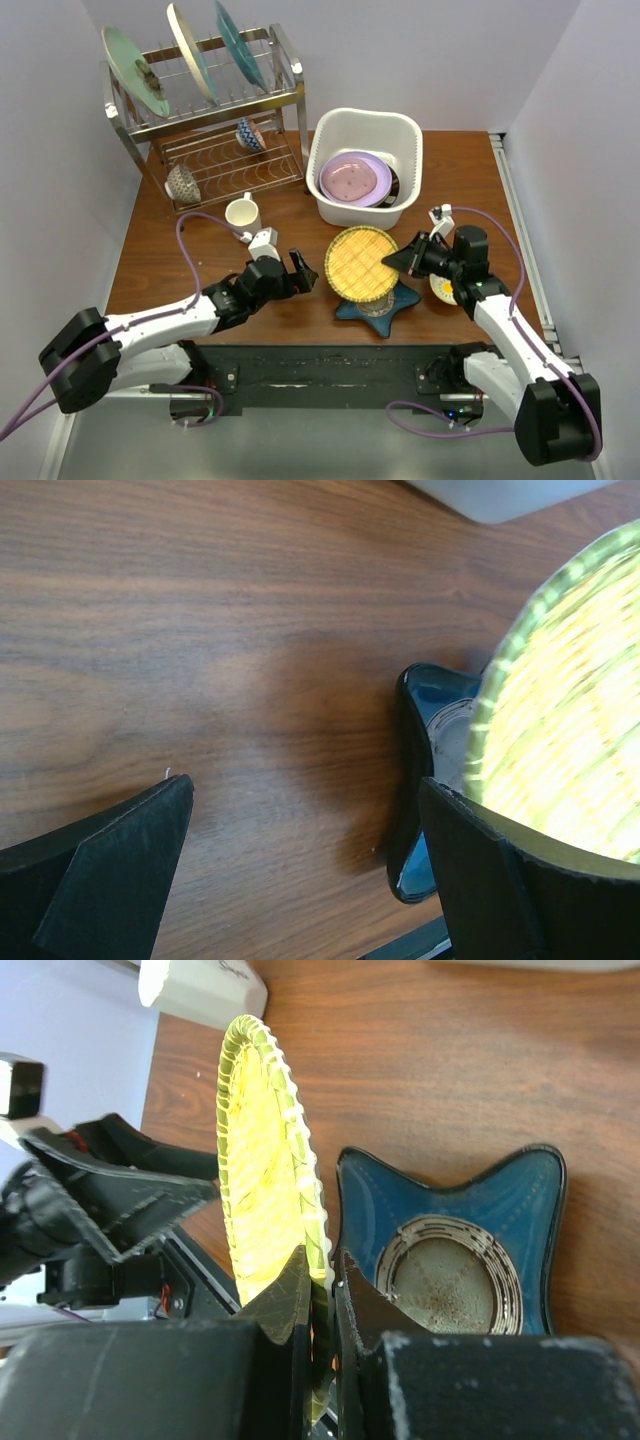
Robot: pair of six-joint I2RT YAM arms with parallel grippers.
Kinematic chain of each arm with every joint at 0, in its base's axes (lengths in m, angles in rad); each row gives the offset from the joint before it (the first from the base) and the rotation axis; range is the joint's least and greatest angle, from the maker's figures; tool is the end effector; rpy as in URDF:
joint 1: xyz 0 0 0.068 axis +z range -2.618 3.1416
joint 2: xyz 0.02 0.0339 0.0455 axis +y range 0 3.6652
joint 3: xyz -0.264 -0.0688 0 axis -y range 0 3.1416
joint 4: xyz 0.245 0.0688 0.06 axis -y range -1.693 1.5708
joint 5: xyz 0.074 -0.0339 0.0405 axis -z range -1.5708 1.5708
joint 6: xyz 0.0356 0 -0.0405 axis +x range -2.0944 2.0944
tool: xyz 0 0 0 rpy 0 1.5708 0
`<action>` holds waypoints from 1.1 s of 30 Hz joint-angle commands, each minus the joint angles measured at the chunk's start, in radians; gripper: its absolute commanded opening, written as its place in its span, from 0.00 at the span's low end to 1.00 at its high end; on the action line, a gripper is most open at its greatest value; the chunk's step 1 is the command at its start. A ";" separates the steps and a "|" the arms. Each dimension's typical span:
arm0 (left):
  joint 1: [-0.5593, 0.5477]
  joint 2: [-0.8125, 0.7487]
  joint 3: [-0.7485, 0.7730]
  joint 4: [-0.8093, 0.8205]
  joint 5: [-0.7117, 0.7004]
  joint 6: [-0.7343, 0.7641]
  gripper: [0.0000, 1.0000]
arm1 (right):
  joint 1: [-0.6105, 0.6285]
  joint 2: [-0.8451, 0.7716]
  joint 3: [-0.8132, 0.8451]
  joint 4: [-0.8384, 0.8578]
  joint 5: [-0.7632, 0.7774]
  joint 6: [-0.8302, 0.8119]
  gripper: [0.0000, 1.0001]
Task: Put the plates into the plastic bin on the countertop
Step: Place the plate in the plastic bin.
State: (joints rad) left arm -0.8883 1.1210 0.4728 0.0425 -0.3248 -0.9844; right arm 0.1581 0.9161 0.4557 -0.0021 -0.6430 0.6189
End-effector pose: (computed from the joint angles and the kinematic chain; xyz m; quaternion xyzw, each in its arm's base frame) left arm 0.1509 -0.1677 0.1898 -0.1169 0.8695 -0.2839 0.3868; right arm 0.1913 0.0521 0.2221 0.0224 0.8234 0.4378 0.3603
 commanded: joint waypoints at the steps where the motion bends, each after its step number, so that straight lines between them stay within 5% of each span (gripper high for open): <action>1: 0.006 0.016 0.004 0.033 0.010 0.000 1.00 | -0.002 -0.020 0.077 0.008 0.003 -0.011 0.00; 15: 0.011 0.103 0.023 0.049 0.062 0.007 1.00 | -0.002 0.076 0.161 0.089 0.034 0.031 0.00; 33: 0.012 0.183 0.030 0.129 0.164 0.061 1.00 | -0.008 0.463 0.606 0.159 0.097 0.062 0.00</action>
State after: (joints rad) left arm -0.8837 1.2995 0.4797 0.0711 -0.2039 -0.9756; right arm 0.1574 1.3128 0.9459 0.0708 -0.5636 0.6518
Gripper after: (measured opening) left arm 0.997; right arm 0.074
